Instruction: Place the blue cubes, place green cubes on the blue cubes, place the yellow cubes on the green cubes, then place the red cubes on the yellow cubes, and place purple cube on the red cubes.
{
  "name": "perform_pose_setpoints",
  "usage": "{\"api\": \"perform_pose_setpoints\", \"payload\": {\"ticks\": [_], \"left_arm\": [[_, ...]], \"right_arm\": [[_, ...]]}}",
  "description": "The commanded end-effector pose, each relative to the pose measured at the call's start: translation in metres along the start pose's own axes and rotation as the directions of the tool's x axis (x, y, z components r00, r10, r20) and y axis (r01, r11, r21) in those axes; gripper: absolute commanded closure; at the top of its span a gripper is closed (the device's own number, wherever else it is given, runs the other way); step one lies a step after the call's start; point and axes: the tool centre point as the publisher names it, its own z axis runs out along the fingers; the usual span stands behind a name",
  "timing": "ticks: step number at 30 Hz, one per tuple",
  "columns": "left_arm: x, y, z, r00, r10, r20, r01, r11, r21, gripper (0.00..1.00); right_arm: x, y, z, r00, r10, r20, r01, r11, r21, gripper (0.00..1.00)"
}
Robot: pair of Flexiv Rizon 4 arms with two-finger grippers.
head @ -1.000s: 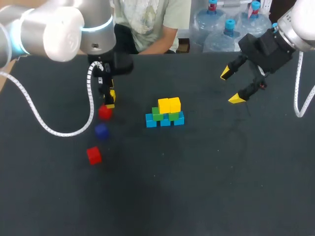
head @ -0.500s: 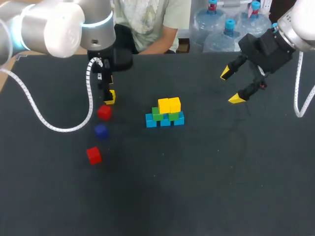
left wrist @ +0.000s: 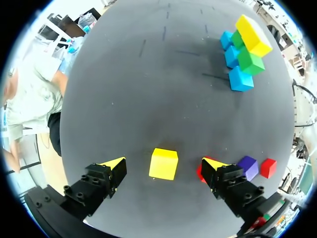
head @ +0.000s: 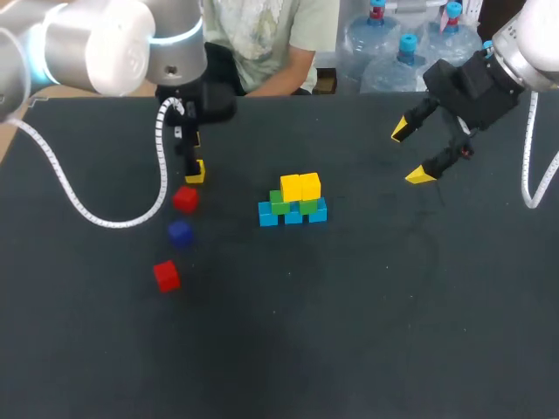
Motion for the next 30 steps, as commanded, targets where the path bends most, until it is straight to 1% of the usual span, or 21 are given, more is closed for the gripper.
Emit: {"api": "perform_pose_setpoints", "payload": {"ticks": [1, 8, 16, 21, 30], "left_arm": [[0.003, 0.001, 0.002, 1.000, -0.007, 0.001, 0.007, 1.000, 0.008, 0.00], [0.006, 0.000, 0.008, 1.000, -0.017, -0.005, 0.017, 1.000, 0.018, 0.00], [-0.004, 0.005, 0.017, 1.000, 0.002, -0.010, -0.001, 0.999, 0.032, 0.00], [-0.005, 0.005, 0.018, 1.000, 0.001, -0.015, -0.001, 0.999, 0.034, 0.00], [0.005, 0.002, 0.016, 0.999, -0.015, -0.033, 0.016, 0.999, 0.033, 0.00]], "right_arm": [[0.000, 0.000, 0.000, 1.000, -0.001, 0.001, 0.001, 1.000, 0.000, 0.00], [0.000, 0.000, 0.000, 1.000, -0.001, 0.001, 0.001, 1.000, 0.000, 0.00], [0.000, 0.000, 0.000, 1.000, -0.001, 0.001, 0.001, 1.000, 0.000, 0.00], [0.000, 0.000, 0.000, 1.000, -0.001, 0.001, 0.001, 1.000, 0.000, 0.00], [0.000, 0.000, 0.000, 1.000, -0.001, 0.001, 0.001, 1.000, 0.000, 0.00]]}}
